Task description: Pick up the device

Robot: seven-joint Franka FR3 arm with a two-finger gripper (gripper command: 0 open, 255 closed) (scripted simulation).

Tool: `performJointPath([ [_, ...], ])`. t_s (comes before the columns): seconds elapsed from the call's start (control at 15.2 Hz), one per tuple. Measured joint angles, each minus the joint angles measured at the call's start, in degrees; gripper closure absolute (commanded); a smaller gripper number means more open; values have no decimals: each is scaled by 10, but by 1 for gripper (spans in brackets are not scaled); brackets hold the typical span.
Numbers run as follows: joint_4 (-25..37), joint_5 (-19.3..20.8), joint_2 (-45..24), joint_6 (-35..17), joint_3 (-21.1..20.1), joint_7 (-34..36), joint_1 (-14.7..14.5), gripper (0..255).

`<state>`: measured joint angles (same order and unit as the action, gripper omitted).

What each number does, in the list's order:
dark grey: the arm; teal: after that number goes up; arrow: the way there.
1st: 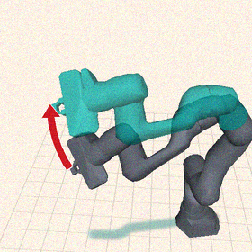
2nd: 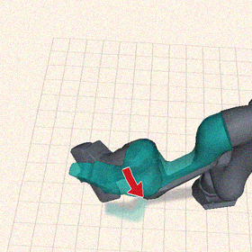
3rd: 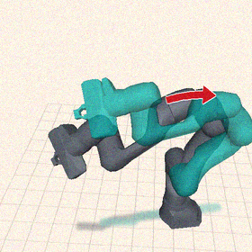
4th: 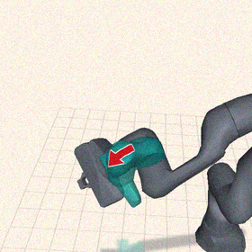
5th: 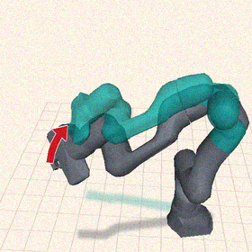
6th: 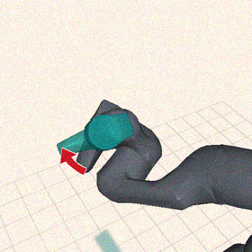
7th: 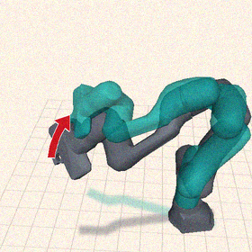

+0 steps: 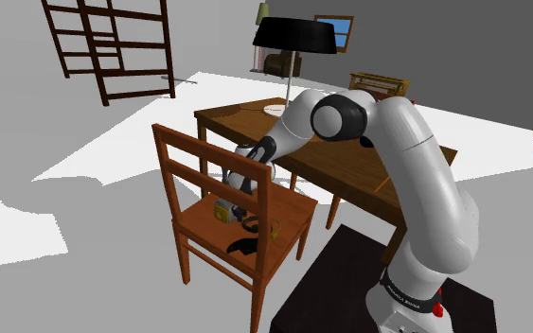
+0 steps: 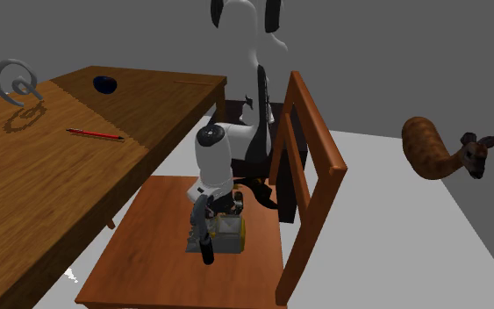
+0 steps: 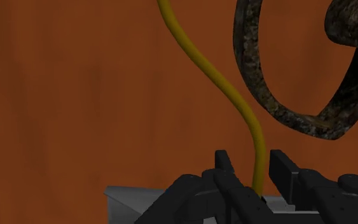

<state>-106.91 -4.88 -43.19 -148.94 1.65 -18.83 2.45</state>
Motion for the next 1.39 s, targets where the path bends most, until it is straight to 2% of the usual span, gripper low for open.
performJointPath([
  [0.59, -2, 0, 3, 3, -1, -1, 0, 255],
  [1.39, -28, 4, 79, 55, 3, 4, -4, 255],
])
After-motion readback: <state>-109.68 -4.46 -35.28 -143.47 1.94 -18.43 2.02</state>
